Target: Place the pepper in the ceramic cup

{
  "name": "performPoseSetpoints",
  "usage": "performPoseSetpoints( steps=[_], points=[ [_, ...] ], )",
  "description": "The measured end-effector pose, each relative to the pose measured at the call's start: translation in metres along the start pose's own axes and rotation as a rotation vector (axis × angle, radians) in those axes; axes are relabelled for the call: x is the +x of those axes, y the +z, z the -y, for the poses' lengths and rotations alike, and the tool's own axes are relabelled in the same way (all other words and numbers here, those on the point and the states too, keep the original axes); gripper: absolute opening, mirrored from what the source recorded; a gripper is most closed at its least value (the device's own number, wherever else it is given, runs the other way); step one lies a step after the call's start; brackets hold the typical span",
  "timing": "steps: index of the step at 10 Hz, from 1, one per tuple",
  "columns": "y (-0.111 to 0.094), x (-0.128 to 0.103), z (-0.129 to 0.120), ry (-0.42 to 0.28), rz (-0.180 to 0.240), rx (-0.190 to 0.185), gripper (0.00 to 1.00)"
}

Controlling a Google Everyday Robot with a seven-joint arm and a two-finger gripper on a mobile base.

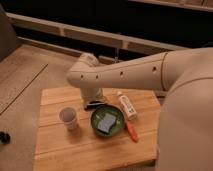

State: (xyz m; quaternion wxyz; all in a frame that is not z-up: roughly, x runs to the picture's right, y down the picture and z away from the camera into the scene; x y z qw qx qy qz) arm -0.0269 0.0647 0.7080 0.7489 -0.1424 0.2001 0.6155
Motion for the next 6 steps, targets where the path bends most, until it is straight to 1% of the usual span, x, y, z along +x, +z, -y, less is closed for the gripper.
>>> performPoseSetpoints(
  steps=[1, 3, 6],
  points=[
    [-0.006, 0.005, 0.021, 0.007, 0.029, 0.036, 0.65],
    [-0.012, 0.015, 0.051, 0.032, 0.05, 0.08, 0.65],
    [-0.011, 0.013, 0.046, 0.025, 0.053, 0.072, 0.65]
  ],
)
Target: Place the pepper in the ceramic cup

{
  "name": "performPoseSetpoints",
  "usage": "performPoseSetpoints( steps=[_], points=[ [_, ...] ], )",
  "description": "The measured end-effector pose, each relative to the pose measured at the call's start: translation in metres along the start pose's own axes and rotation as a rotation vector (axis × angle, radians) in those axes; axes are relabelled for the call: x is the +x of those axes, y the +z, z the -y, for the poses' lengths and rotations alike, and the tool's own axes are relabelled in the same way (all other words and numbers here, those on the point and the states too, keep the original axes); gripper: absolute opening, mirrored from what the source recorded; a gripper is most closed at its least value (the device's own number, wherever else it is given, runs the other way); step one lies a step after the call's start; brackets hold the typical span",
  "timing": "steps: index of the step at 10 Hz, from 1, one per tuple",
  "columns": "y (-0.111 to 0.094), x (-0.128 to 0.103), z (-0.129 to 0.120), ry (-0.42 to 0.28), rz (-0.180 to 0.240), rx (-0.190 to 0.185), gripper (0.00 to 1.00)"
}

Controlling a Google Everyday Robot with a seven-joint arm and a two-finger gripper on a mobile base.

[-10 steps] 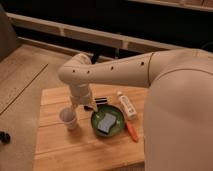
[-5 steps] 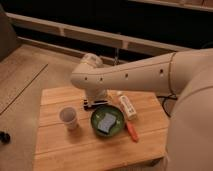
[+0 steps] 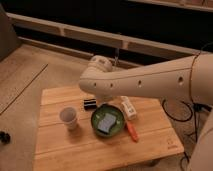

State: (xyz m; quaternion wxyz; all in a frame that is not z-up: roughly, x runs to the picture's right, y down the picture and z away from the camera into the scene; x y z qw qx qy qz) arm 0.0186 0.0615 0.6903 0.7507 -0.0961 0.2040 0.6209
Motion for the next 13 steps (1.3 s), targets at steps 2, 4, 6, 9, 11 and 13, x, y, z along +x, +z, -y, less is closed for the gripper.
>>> performPoseSetpoints(
  steps=[2, 4, 6, 9, 11, 13],
  points=[
    [0.008, 0.0, -0.007, -0.008, -0.011, -0.001, 0.65],
    [0.025, 0.034, 0.014, 0.073, -0.079, 0.018, 0.65],
    [0.03, 0.074, 0.043, 0.165, -0.134, 0.058, 0.65],
    [0.027, 0.122, 0.082, 0.309, -0.163, 0.086, 0.65],
    [0.031, 0.136, 0.094, 0.418, -0.14, 0.018, 0.65],
    [0.041, 0.129, 0.095, 0.476, -0.091, -0.103, 0.65]
  ],
)
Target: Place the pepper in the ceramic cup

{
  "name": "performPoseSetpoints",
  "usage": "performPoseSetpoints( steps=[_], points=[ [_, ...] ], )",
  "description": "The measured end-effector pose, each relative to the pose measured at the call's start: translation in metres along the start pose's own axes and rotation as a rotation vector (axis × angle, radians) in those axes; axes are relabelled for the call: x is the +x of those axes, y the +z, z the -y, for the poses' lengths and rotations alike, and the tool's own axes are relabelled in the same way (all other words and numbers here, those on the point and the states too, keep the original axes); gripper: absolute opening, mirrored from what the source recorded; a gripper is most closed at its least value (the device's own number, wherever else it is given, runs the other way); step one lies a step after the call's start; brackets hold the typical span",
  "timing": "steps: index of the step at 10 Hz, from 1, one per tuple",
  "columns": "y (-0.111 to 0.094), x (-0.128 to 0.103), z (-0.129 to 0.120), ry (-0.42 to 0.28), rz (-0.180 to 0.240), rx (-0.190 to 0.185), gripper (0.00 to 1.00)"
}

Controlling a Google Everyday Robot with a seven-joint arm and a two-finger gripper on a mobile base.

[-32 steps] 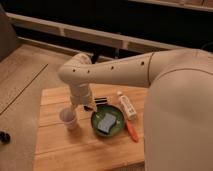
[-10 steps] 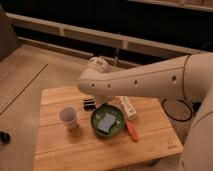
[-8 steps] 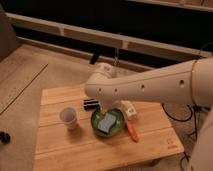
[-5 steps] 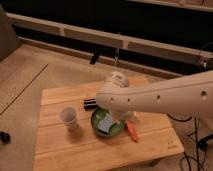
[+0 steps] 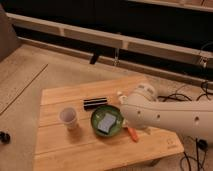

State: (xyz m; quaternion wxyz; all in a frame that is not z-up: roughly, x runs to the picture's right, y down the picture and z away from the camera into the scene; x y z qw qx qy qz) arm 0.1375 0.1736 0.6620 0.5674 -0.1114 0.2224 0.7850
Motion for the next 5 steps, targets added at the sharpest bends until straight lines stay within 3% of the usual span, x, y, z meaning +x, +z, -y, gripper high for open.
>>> performPoseSetpoints(
  steps=[2, 4, 5],
  points=[
    [0.011, -0.018, -0.012, -0.047, 0.037, -0.148, 0.65],
    [0.023, -0.034, -0.022, -0.146, 0.065, -0.246, 0.65],
    [0.026, -0.038, -0.024, -0.173, 0.075, -0.271, 0.65]
  ],
)
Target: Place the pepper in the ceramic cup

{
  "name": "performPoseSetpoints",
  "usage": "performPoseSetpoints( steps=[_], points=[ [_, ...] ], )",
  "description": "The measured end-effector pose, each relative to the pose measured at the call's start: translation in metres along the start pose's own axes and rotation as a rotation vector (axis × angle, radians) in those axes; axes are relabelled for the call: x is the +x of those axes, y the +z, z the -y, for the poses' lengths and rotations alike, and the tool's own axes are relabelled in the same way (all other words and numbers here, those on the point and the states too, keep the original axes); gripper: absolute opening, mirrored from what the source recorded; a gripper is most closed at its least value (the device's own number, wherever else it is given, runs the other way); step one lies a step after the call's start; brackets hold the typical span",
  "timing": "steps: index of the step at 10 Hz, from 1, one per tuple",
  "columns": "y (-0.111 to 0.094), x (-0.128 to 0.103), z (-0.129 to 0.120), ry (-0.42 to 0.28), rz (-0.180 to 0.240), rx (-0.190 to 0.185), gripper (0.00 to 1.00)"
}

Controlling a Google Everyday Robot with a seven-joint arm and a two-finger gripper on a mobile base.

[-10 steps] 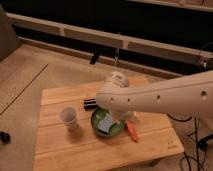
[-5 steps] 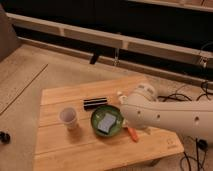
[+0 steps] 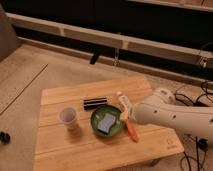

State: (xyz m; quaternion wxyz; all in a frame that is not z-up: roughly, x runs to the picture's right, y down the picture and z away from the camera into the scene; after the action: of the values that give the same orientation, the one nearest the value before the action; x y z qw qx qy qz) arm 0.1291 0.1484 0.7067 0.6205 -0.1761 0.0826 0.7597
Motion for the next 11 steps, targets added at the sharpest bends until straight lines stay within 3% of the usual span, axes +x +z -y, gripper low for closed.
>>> performPoseSetpoints(
  steps=[2, 4, 6, 9, 11],
  points=[
    [0.006, -0.006, 0.001, -0.037, 0.016, -0.033, 0.65],
    [0.009, -0.003, 0.005, -0.034, 0.003, -0.024, 0.65],
    [0.014, 0.016, 0.038, -0.026, -0.084, 0.071, 0.65],
    [0.006, 0.026, 0.076, -0.046, -0.175, 0.213, 0.65],
    [0.007, 0.022, 0.082, -0.058, -0.212, 0.255, 0.65]
  ],
)
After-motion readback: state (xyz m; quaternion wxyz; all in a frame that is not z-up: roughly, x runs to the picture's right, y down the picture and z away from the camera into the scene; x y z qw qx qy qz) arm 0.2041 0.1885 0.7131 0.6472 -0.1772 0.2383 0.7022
